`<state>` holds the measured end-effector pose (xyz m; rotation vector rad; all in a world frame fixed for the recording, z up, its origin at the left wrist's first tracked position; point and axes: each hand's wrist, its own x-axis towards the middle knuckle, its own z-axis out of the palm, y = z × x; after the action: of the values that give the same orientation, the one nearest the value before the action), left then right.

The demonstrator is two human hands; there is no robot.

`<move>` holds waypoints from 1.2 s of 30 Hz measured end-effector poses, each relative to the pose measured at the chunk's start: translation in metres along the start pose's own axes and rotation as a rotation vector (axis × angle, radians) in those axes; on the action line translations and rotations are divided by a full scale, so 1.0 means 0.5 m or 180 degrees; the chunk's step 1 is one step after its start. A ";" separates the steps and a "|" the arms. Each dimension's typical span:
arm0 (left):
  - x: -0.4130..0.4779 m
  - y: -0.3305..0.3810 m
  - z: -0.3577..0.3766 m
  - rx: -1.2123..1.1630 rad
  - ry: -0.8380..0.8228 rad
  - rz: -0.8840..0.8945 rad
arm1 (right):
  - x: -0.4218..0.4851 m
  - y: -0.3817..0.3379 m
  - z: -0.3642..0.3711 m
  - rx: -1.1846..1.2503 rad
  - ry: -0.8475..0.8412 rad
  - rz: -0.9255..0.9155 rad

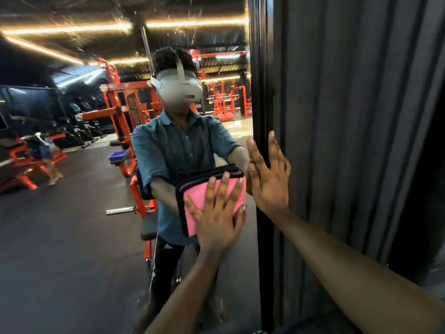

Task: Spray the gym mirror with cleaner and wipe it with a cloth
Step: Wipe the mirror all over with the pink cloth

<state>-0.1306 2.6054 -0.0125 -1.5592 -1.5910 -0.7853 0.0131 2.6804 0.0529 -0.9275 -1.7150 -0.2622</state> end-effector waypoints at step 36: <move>0.096 0.002 -0.039 -0.0008 0.0093 0.0179 | 0.006 0.083 -0.003 0.0499 0.0010 -0.0027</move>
<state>-0.1259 2.6141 0.0384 -1.5803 -1.5193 -0.7765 0.0428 2.7084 0.0449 -0.8045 -1.7106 -0.1325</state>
